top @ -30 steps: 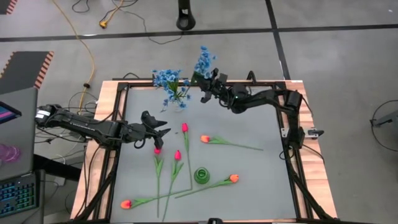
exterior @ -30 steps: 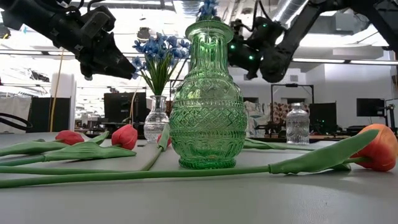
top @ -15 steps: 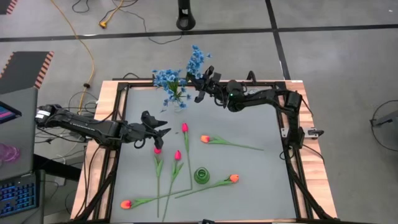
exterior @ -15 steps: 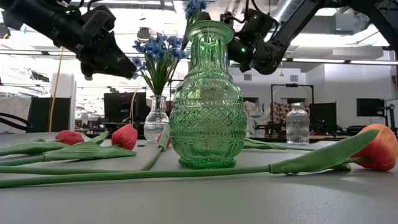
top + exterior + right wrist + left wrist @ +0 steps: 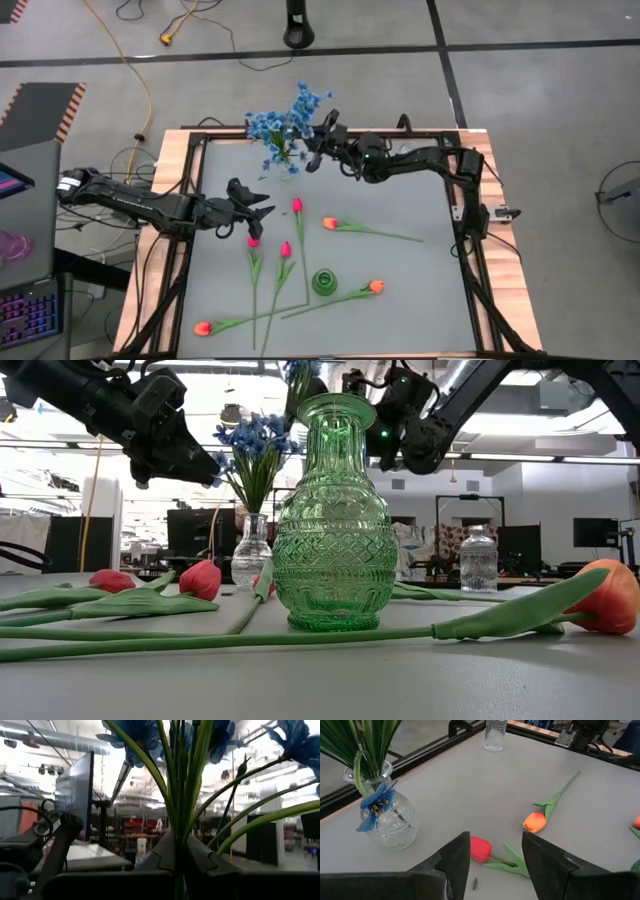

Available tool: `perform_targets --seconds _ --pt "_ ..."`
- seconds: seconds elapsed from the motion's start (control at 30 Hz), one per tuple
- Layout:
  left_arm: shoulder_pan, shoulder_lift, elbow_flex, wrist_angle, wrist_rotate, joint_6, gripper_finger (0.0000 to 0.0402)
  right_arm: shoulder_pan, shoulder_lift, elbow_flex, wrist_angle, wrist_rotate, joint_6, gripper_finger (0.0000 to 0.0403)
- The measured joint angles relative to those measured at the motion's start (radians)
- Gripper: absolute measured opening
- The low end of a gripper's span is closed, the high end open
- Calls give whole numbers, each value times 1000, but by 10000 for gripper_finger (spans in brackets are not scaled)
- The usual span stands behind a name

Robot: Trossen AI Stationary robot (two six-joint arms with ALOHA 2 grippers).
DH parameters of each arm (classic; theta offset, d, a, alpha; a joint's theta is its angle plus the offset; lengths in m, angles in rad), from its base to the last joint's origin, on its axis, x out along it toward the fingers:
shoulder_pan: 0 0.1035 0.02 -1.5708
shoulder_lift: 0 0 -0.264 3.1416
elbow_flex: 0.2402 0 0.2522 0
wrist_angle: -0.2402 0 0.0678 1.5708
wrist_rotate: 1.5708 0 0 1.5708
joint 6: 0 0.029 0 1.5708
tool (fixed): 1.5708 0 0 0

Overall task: Sort flowers into vase by color
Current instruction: Put the blue flowers into the top left transparent vase

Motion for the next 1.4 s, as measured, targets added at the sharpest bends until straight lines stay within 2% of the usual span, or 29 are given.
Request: perform_targets --seconds 0.37,1.13,1.4 --pt "0 0 0 0 2 6 167 5 164 125 51 1 29 41" --pt "0 0 0 -1 3 8 167 6 163 123 -7 0 -36 41" --pt "0 0 0 -1 4 3 167 8 163 123 -163 0 -4 41"
